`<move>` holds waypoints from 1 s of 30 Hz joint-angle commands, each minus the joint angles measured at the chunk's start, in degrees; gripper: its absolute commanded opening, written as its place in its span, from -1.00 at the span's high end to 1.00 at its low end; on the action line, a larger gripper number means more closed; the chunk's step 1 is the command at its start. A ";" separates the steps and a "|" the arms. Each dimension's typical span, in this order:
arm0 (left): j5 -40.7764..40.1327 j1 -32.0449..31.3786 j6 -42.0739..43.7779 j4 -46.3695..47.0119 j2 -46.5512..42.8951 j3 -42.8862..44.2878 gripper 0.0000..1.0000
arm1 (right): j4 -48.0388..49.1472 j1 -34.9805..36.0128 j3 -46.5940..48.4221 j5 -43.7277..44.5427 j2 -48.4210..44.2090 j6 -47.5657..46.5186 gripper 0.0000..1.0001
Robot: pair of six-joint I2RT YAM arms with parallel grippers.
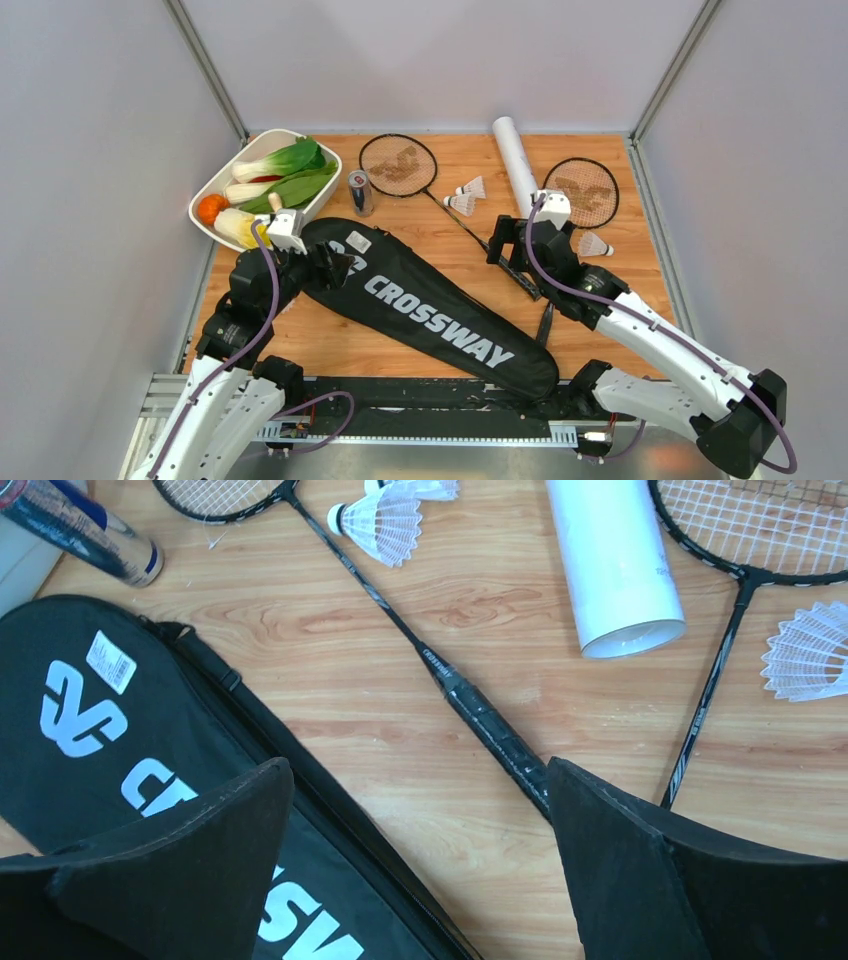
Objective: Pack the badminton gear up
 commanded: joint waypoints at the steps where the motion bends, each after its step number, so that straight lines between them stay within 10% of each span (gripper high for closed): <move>1: -0.69 -0.14 0.86 0.68 -0.56 0.30 -0.59 | 3.30 0.16 2.23 7.22 1.29 -0.58 -1.00; 7: -1.14 -0.09 0.79 0.75 -0.72 0.16 -0.58 | 9.85 -0.37 2.54 20.66 8.16 -15.09 -1.00; 18: -1.42 -0.11 0.70 0.73 -0.67 0.05 -0.57 | 8.69 -18.94 22.31 -5.81 35.69 -26.42 -0.72; 30: -2.15 -0.12 0.82 0.67 -0.74 -0.03 -0.57 | 2.35 -28.03 41.12 -13.36 57.63 -32.57 -0.61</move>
